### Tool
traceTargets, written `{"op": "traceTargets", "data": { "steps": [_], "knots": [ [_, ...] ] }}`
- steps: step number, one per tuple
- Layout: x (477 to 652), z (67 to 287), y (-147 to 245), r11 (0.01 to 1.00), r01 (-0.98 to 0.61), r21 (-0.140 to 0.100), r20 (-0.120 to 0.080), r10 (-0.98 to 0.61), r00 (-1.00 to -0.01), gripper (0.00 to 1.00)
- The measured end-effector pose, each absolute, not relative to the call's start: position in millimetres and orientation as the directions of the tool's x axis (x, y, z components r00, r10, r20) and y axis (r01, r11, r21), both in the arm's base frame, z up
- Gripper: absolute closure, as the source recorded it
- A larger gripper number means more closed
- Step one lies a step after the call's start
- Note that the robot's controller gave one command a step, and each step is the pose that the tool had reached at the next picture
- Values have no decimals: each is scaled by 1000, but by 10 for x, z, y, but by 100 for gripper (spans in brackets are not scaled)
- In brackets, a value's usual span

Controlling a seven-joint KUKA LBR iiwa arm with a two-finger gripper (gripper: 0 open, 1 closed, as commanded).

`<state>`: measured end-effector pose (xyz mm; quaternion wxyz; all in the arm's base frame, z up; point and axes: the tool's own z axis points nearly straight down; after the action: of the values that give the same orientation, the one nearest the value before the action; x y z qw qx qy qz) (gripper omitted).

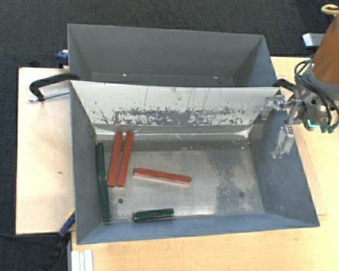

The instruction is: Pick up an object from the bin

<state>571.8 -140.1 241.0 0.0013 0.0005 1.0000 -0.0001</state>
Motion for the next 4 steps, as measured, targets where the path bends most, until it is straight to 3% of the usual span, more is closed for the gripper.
{"op": "traceTargets", "data": {
  "steps": [1,2,3,4],
  "knots": [
    [5723,2416,-1396,1000,-1,-1,-4,-1,-1000,100],
    [5723,2416,-1397,1000,-1,-1,-4,-1,-1000,100],
    [5749,2208,-1247,998,-61,-5,-11,-61,-998,100],
    [5548,1890,-1130,997,-81,3,-1,-81,-997,100]
  ]
}}
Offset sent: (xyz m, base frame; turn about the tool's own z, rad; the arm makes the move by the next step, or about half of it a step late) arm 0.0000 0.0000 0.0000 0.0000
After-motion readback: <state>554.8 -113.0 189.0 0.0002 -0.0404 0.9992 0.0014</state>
